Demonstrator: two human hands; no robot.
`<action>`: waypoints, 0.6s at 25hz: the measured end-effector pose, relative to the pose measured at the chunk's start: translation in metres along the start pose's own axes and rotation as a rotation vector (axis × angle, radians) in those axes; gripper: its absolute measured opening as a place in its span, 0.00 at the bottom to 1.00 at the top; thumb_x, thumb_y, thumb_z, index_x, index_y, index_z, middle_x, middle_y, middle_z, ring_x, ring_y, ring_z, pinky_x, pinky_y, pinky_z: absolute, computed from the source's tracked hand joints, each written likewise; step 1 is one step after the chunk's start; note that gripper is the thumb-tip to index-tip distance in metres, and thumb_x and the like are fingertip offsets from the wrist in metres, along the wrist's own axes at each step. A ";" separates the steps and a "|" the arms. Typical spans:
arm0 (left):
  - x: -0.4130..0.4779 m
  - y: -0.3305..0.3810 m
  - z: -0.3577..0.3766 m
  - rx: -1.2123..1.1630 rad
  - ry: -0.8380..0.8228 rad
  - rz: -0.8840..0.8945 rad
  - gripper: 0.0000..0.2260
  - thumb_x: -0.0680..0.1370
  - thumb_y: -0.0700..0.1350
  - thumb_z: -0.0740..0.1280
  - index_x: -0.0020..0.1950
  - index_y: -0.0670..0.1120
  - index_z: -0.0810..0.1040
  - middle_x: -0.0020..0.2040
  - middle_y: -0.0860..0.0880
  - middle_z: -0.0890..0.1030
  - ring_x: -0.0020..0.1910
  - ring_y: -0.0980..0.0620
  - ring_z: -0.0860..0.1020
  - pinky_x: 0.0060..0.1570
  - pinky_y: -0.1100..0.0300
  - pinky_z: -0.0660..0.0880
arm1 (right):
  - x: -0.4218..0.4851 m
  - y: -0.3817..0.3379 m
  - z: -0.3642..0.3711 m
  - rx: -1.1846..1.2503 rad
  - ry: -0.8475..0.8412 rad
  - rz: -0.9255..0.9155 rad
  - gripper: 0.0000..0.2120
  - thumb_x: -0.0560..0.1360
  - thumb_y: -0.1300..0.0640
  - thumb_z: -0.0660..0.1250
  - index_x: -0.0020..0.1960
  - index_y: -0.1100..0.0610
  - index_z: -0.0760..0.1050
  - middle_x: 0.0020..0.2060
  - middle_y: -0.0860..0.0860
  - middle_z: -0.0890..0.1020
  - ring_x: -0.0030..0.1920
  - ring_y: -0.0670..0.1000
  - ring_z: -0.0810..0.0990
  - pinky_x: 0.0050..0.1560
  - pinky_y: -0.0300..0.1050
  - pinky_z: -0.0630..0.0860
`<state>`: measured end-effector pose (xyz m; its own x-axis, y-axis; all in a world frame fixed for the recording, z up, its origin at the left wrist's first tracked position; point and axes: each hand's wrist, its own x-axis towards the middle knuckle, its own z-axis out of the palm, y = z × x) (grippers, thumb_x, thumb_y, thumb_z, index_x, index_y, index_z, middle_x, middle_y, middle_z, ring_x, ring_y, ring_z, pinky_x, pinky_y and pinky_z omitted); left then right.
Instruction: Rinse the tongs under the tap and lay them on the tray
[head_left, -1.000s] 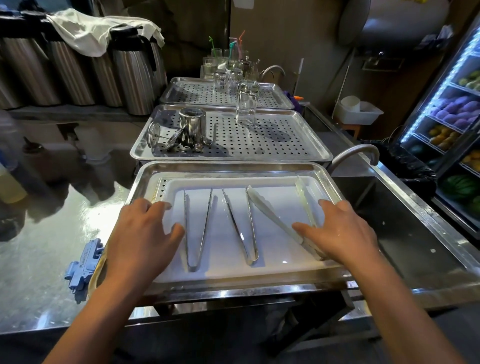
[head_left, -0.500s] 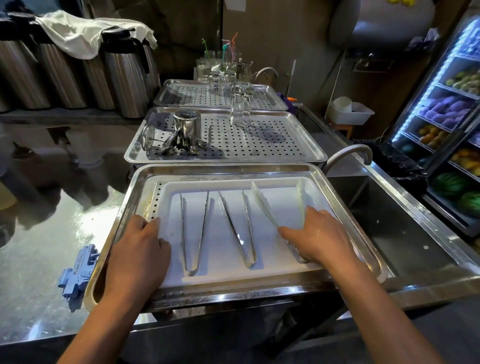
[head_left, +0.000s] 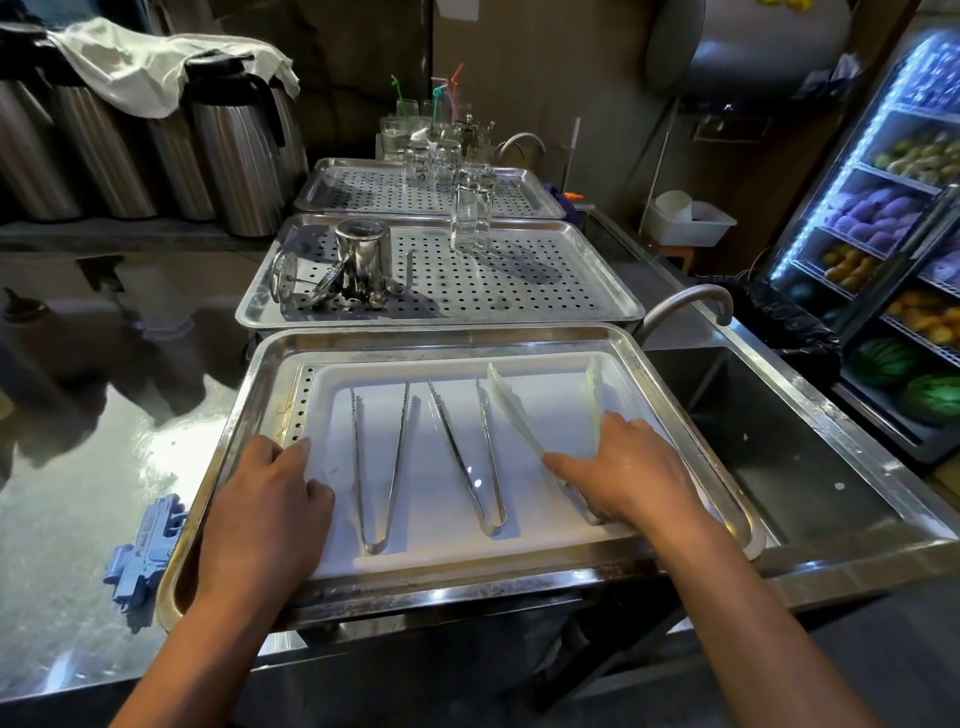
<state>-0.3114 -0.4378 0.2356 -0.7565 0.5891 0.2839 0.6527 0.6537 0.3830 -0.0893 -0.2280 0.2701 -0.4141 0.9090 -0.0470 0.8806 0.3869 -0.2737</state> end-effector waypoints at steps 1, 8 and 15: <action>0.000 0.000 0.000 0.001 0.005 0.001 0.18 0.77 0.42 0.66 0.67 0.41 0.77 0.51 0.44 0.74 0.42 0.50 0.67 0.41 0.54 0.66 | 0.000 0.001 0.000 0.010 -0.001 0.003 0.37 0.68 0.28 0.66 0.63 0.57 0.71 0.56 0.57 0.78 0.54 0.59 0.79 0.43 0.47 0.71; -0.001 -0.001 0.000 0.000 0.012 0.001 0.19 0.76 0.40 0.68 0.67 0.41 0.77 0.54 0.40 0.77 0.44 0.44 0.74 0.42 0.52 0.68 | -0.005 0.015 -0.004 0.196 0.088 -0.021 0.38 0.71 0.31 0.65 0.72 0.54 0.66 0.63 0.57 0.75 0.57 0.59 0.80 0.53 0.53 0.78; 0.001 -0.008 0.005 0.052 -0.010 0.000 0.22 0.72 0.42 0.72 0.66 0.45 0.78 0.53 0.40 0.77 0.48 0.35 0.78 0.45 0.43 0.76 | -0.022 0.051 -0.010 0.261 0.199 -0.078 0.20 0.75 0.38 0.66 0.64 0.44 0.75 0.47 0.43 0.77 0.46 0.47 0.77 0.45 0.44 0.73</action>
<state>-0.3171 -0.4400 0.2289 -0.7560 0.5937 0.2755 0.6544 0.6772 0.3364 -0.0335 -0.2270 0.2667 -0.4020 0.9006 0.1651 0.7484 0.4271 -0.5074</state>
